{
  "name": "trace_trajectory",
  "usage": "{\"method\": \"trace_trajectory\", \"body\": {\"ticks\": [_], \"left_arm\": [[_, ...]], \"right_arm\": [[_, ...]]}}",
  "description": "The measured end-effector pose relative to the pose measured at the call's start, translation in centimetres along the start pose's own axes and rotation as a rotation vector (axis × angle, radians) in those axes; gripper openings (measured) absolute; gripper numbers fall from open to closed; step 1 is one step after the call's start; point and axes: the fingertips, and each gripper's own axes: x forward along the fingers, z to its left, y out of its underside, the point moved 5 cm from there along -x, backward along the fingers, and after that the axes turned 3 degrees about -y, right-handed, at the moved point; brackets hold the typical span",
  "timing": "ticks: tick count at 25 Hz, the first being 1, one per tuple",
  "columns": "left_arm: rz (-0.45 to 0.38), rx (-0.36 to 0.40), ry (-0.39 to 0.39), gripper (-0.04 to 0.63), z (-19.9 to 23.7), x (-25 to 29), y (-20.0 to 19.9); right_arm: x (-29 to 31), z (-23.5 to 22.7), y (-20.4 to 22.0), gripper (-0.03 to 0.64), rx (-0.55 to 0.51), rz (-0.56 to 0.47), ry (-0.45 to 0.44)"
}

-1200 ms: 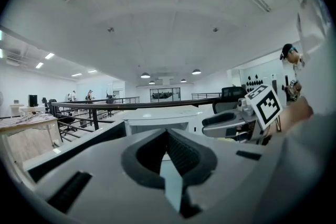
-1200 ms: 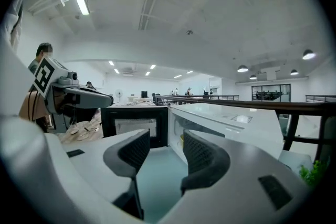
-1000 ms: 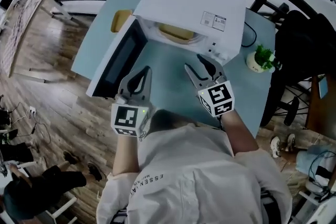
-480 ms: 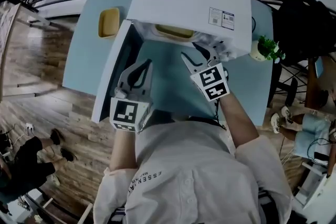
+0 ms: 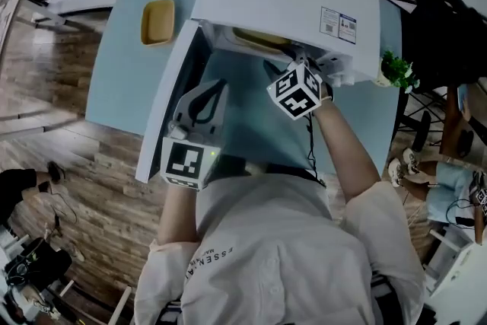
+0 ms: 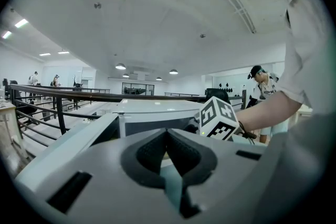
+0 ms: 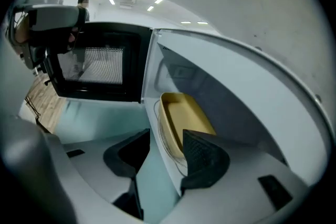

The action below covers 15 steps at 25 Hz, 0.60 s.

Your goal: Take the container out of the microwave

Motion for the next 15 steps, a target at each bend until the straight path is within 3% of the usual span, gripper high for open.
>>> {"method": "trace_trajectory", "body": {"ticks": [8,11,15], "left_arm": [[0.026,-0.03,-0.012,0.002,1.1,0.1,0.4],[0.018,-0.008,-0.008,0.002,1.5,0.1,0.6],[0.026,-0.035,-0.03,0.002,1.8,-0.1,0.6]], "right_arm": [[3.6,-0.6,0.0,0.193,-0.197,0.173,0.011],[4.9,-0.7,0.1,0.193,-0.24,0.223,0.006],[5.8,-0.8,0.4,0.166,-0.296,0.268,0.0]]}}
